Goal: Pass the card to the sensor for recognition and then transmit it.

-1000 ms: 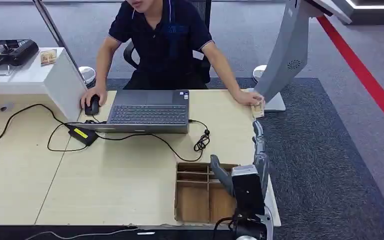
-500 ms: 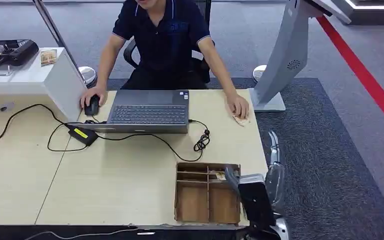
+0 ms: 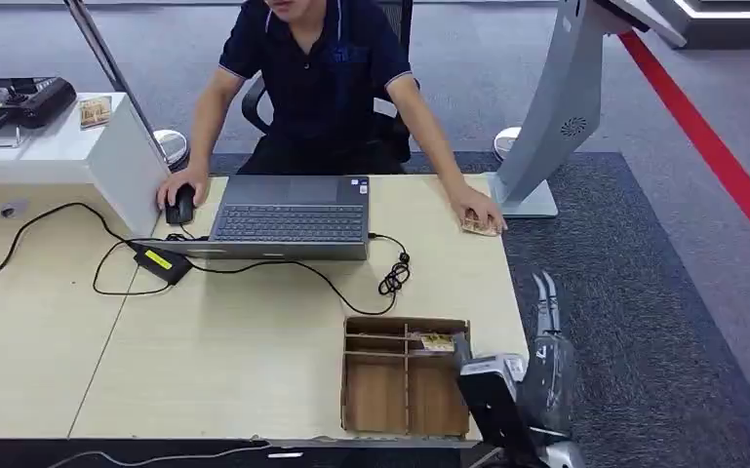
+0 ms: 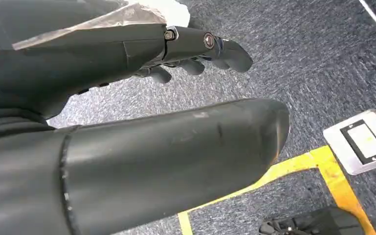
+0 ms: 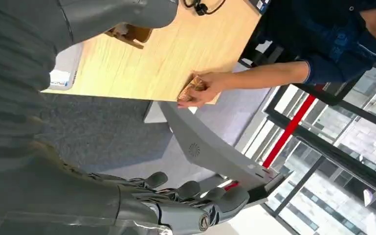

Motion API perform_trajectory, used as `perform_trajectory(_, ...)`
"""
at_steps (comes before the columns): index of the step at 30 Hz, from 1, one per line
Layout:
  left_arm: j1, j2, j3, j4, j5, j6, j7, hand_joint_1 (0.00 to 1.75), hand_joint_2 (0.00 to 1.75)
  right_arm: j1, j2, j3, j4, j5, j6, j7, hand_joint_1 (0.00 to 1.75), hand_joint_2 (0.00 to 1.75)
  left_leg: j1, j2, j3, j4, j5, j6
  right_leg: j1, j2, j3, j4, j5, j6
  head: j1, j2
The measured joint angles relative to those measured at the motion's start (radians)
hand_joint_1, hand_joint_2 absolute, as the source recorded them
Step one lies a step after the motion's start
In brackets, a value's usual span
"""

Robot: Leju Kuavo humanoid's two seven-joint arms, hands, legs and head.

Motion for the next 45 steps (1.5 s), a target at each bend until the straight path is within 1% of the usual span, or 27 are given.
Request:
perform_trajectory(8, 0.000, 0.002, 0.000, 0.000, -0.004, 0.000, -0.005, 0.00, 0.00, -0.028, -0.051, 0.072, 0.009, 0.093, 0.000, 0.099, 0.00, 1.75, 0.000, 0.000, 0.000, 0.000, 0.000, 0.000, 0.000, 0.000, 0.000, 0.000, 0.000, 0.000, 0.000, 0.000)
perform_trajectory(13, 0.000, 0.002, 0.000, 0.000, -0.008, -0.001, -0.005, 0.00, 0.00, -0.049, -0.083, 0.129, 0.024, 0.123, 0.001, 0.144, 0.00, 1.75, 0.000, 0.000, 0.000, 0.000, 0.000, 0.000, 0.000, 0.000, 0.000, 0.000, 0.000, 0.000, 0.000, 0.000)
perform_trajectory(17, 0.000, 0.002, 0.000, 0.000, -0.011, -0.002, -0.005, 0.00, 0.00, -0.066, -0.103, 0.171, 0.038, 0.134, 0.001, 0.169, 0.00, 1.75, 0.000, 0.000, 0.000, 0.000, 0.000, 0.000, 0.000, 0.000, 0.000, 0.000, 0.000, 0.000, 0.000, 0.000)
perform_trajectory(20, -0.001, 0.002, 0.000, 0.000, -0.013, -0.002, -0.006, 0.00, 0.00, -0.075, -0.110, 0.199, 0.048, 0.124, 0.001, 0.172, 0.00, 1.75, 0.000, 0.000, 0.000, 0.000, 0.000, 0.000, 0.000, 0.000, 0.000, 0.000, 0.000, 0.000, 0.000, 0.000)
perform_trajectory(27, -0.001, 0.002, 0.000, 0.000, -0.018, -0.006, -0.006, 0.00, 0.00, -0.076, -0.102, 0.232, 0.089, 0.096, 0.001, 0.119, 0.00, 1.75, 0.000, 0.000, 0.000, 0.000, 0.000, 0.000, 0.000, 0.000, 0.000, 0.000, 0.000, 0.000, 0.000, 0.000)
perform_trajectory(32, -0.001, 0.002, 0.000, 0.000, -0.024, -0.006, -0.005, 0.00, 0.00, -0.071, -0.077, 0.235, 0.130, 0.103, 0.001, 0.055, 0.00, 1.75, 0.000, 0.000, 0.000, 0.000, 0.000, 0.000, 0.000, 0.000, 0.000, 0.000, 0.000, 0.000, 0.000, 0.000)
perform_trajectory(34, -0.001, 0.002, 0.000, 0.000, -0.026, -0.006, -0.006, 0.00, 0.00, -0.071, -0.067, 0.235, 0.147, 0.108, 0.001, 0.046, 0.00, 1.75, 0.000, 0.000, 0.000, 0.000, 0.000, 0.000, 0.000, 0.000, 0.000, 0.000, 0.000, 0.000, 0.000, 0.000)
perform_trajectory(41, -0.001, 0.002, -0.002, 0.000, -0.033, -0.007, -0.003, 0.00, 0.00, -0.066, -0.016, 0.198, 0.209, 0.113, 0.001, -0.040, 0.00, 1.75, 0.000, 0.000, 0.000, 0.000, 0.000, 0.000, 0.000, 0.000, 0.000, 0.000, 0.000, 0.000, 0.000, 0.000)
perform_trajectory(45, -0.001, 0.002, -0.002, 0.000, -0.035, -0.007, -0.003, 0.00, 0.00, -0.066, 0.013, 0.169, 0.231, 0.111, 0.001, -0.067, 0.00, 1.75, 0.000, 0.000, 0.000, 0.000, 0.000, 0.000, 0.000, 0.000, 0.000, 0.000, 0.000, 0.000, 0.000, 0.000)
